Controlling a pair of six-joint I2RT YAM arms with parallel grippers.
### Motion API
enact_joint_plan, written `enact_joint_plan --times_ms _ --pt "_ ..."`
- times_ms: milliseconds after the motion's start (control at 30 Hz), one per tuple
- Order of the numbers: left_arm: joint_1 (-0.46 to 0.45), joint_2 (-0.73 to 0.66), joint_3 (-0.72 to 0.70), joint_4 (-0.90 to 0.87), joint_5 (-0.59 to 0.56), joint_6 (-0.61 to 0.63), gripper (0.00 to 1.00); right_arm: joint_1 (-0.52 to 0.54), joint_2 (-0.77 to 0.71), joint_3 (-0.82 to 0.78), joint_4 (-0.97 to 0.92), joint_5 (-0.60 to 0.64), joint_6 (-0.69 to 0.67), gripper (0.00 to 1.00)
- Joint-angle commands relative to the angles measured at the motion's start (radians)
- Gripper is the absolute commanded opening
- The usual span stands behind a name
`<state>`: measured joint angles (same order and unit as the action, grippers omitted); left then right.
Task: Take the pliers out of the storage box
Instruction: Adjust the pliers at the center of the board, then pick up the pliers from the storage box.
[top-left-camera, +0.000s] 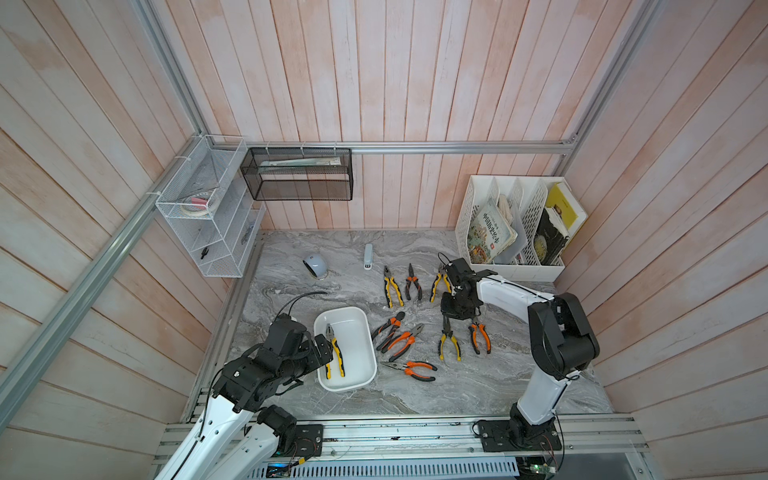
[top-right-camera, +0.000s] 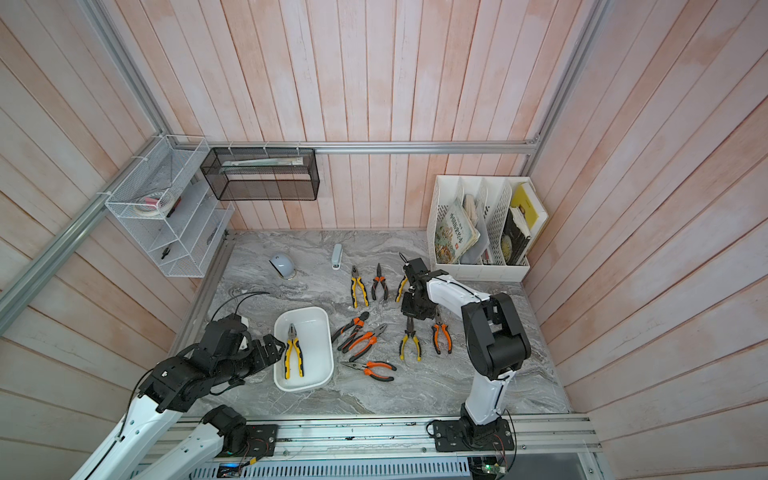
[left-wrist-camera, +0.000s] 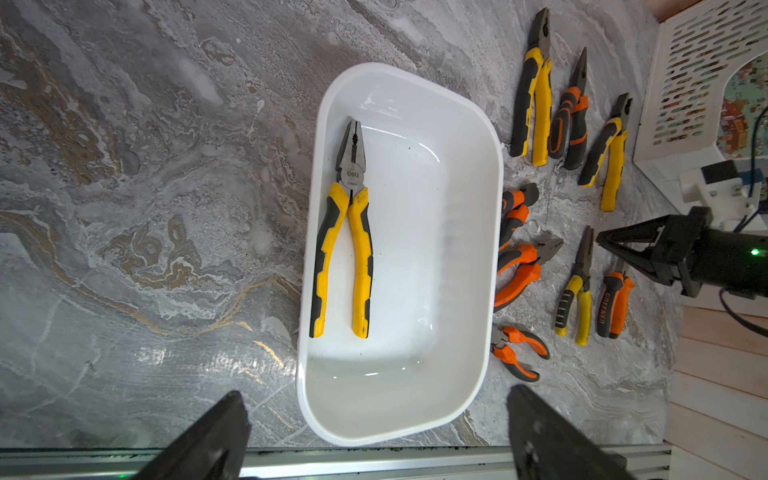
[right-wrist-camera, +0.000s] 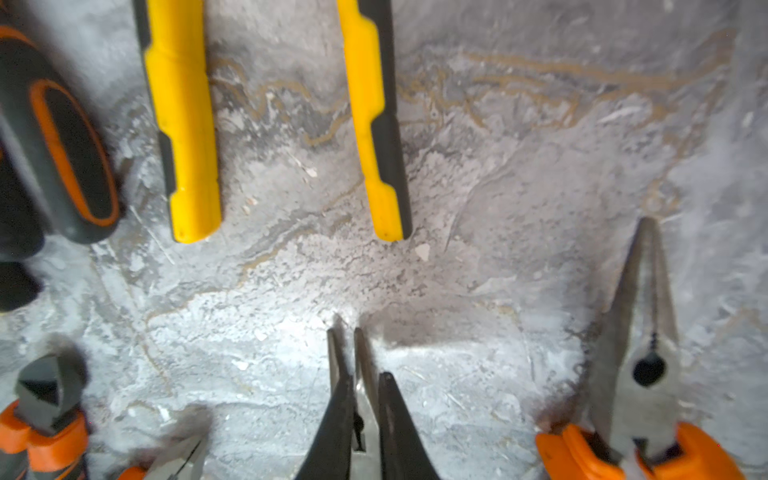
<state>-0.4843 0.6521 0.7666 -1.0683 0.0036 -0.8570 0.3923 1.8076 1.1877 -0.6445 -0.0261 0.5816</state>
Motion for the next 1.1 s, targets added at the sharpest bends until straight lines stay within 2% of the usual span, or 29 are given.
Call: enact_joint_plan --times_ms 0,67,200,367,567,733,833,1067 --pt "0.006 -0.008 -0.006 0.000 -0.001 0.006 1.00 0.009 -0.022 0.044 -0.057 0.021 -0.019 0.34" --pt "0.006 -0.011 -0.007 -0.001 -0.002 0.006 1.00 0.017 -0.052 0.067 -0.077 0.017 -0.019 0.45" --pt "0.006 -0.011 -0.009 0.001 -0.002 0.004 1.00 0.030 -0.120 0.091 -0.101 -0.001 -0.021 0.51" --pt "0.006 -0.018 -0.009 0.000 -0.004 0.004 1.00 0.073 -0.216 0.056 -0.087 -0.057 -0.010 0.51" --pt "0.006 -0.031 -0.004 0.002 -0.017 -0.016 1.00 0.261 -0.254 0.093 -0.034 -0.102 0.072 0.47" --pt "0.006 -0.067 0.025 -0.018 -0.055 -0.041 1.00 0.450 -0.151 0.234 0.037 -0.135 0.122 0.48" --pt "0.006 -0.100 0.062 -0.047 -0.097 -0.048 1.00 0.524 -0.049 0.330 0.057 -0.153 0.131 0.49" --pt "0.006 -0.234 0.154 -0.093 -0.228 -0.078 1.00 0.611 0.166 0.469 0.083 -0.193 0.159 0.49"
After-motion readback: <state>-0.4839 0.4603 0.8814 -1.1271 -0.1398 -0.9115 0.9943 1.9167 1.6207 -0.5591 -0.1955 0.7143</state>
